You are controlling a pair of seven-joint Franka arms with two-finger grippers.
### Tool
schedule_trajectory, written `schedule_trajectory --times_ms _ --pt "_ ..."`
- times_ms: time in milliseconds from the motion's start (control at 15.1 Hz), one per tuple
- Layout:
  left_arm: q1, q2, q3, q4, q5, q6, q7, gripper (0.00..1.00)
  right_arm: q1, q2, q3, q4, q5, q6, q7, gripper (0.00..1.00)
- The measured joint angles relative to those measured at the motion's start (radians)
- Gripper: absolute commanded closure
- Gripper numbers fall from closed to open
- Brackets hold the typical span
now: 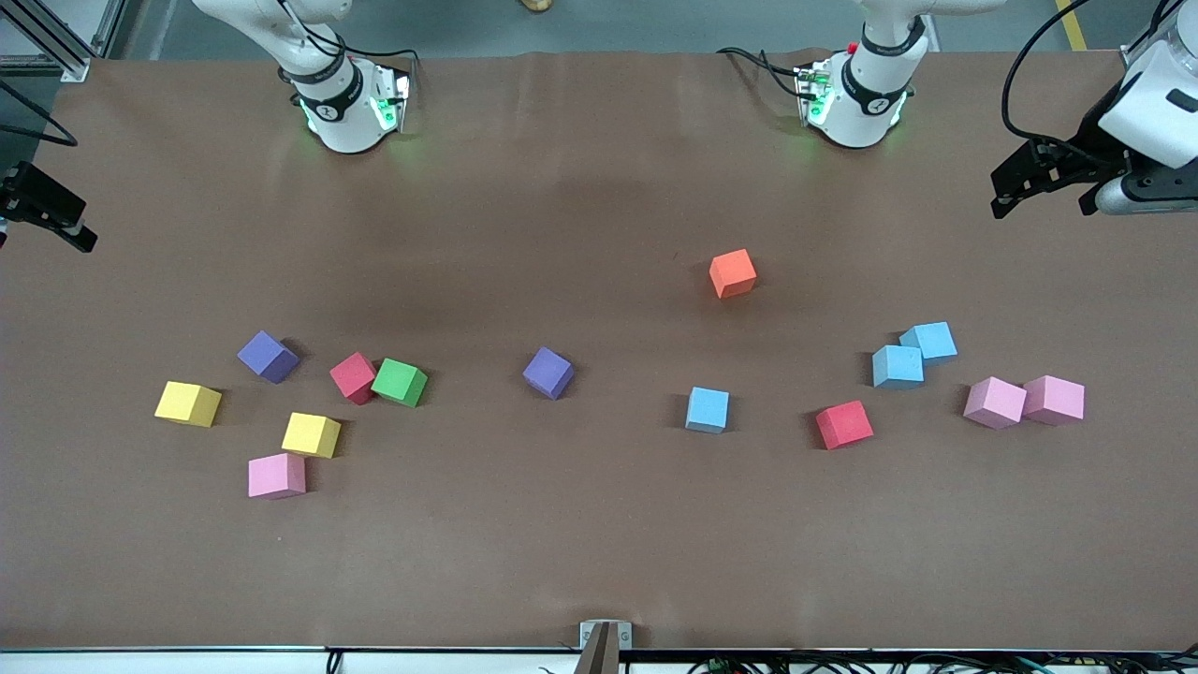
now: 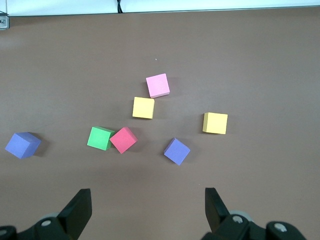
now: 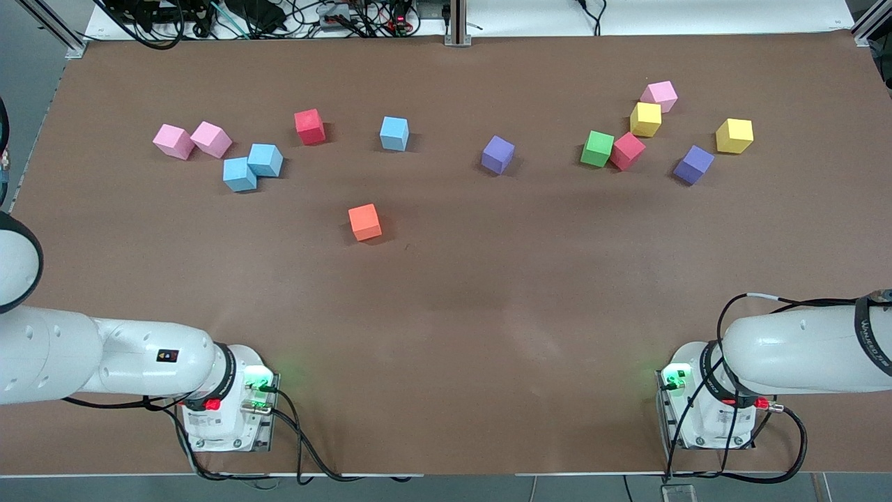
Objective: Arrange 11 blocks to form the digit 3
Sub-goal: 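Reach the left gripper to the blue cube while the right gripper reaches green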
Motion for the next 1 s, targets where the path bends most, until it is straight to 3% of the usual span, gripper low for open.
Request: schedule_trajectory --times_ms 465,664,996 --pt "-0.002 0.035 -0.001 0.056 0.000 -0.015 0.000 0.00 0.000 0.000 0.000 0.000 0.000 0.001 0.000 0.00" --pt "-0.024 0.107 -0.024 0.077 0.000 0.010 -0.001 0.00 0.006 0.003 0.006 -0.003 0.001 0.000 0.000 0.00" --pt "-0.086 0.285 -0.088 0.084 0.000 0.174 -0.042 0.00 0.051 0.045 0.015 -0.007 0.001 0.000 0.002 0.00"
